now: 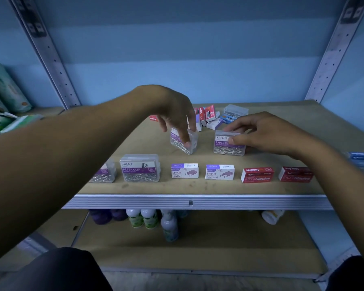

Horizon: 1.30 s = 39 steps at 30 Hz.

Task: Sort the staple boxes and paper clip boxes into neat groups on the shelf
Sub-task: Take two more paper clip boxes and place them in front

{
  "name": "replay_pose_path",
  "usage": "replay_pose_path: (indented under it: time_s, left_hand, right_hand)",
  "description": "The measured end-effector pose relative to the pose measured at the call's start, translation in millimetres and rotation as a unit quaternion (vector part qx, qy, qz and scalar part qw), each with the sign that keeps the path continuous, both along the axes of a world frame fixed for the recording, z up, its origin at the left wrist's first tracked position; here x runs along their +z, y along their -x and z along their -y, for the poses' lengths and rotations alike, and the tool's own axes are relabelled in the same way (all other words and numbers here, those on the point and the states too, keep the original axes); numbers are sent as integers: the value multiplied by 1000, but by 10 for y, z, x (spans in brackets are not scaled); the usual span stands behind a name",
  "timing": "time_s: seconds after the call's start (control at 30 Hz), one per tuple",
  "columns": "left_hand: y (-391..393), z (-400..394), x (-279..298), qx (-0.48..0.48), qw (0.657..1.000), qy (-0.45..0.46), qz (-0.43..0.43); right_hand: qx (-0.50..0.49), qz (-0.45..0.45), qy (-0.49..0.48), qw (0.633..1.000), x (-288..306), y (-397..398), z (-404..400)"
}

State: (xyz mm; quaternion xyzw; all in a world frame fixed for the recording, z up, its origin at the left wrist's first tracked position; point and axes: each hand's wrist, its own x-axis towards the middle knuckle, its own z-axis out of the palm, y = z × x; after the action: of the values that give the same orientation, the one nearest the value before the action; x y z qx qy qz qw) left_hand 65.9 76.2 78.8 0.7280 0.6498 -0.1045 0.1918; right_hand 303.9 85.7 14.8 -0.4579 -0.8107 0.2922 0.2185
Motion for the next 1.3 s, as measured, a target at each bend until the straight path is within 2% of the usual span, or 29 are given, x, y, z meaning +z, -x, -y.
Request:
replay_pose_path:
  time_s: [0.13, 0.43, 0.73, 0.93, 1.07, 1.3]
  left_hand:
    - [135, 42, -62, -9, 998, -35, 50]
    - [361, 241, -222, 47, 977, -109, 178]
    - [407, 347, -404, 38, 962, -180, 202]
    - [495, 337, -514, 28, 951, -195, 240]
    - [602, 371, -463, 30, 940, -204, 270]
    - [1007, 600, -304, 63, 934, -233, 261]
  right_hand:
    - [-1, 4, -12, 1000, -5, 4, -12]
    - [-3, 19, -19, 1000, 25, 17, -1]
    - [-10, 46, -24, 999, 45, 14, -4]
    - [-29, 44, -21, 998, 34, 33, -10]
    - [-40, 27, -24, 999, 44, 115, 0]
    - [-17, -5, -35, 999, 92, 527, 54]
